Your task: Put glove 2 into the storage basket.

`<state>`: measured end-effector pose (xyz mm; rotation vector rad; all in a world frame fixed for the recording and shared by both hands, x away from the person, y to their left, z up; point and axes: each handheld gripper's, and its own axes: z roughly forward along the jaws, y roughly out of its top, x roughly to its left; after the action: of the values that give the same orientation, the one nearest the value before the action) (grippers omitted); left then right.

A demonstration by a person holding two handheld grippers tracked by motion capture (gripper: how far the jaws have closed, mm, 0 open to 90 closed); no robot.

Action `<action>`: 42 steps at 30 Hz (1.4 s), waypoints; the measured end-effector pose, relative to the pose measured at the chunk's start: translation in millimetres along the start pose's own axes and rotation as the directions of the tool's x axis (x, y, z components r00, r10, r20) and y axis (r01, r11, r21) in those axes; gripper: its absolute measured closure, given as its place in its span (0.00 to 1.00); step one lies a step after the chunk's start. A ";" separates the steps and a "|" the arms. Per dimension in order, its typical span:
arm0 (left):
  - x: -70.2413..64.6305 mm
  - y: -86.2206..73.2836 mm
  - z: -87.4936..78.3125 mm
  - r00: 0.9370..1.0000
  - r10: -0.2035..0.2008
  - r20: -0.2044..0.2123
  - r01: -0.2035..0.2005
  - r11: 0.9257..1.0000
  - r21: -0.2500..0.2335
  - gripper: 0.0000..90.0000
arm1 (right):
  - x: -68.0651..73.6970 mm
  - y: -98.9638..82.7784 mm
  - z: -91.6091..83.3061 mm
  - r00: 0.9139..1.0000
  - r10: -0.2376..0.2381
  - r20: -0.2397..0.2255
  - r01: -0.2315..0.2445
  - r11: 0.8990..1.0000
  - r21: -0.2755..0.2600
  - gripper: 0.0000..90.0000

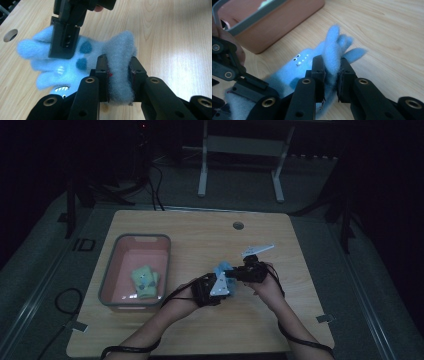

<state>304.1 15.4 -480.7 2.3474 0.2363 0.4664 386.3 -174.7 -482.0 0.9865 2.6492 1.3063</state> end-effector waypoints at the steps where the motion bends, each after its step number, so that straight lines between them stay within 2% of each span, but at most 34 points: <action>1: 1.6 -0.3 -3.3 1.000 0.002 0.001 -0.002 1.000 0.005 0.84 | 1.6 2.9 0.8 1.000 -0.006 0.003 0.006 1.000 -0.004 0.88; 16: 18.6 -11.5 -45.3 0.998 -0.016 -0.066 0.018 0.999 0.026 0.84 | 28.5 49.3 13.1 0.997 -0.072 -0.020 0.072 0.997 -0.022 0.88; 29: 26.2 -26.2 -75.0 0.994 -0.031 -0.100 0.035 0.999 0.038 0.84 | 51.4 76.0 28.6 0.993 -0.110 -0.037 0.109 0.994 -0.027 0.88; 42: 30.4 -50.5 -96.7 0.991 -0.066 -0.120 0.074 0.995 0.066 0.84 | 71.2 94.9 57.9 0.988 -0.128 -0.084 0.127 0.992 -0.010 0.88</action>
<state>292.0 121.2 -442.2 2.3735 0.3950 0.5716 396.2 -52.2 -433.6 0.7627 2.7173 1.3551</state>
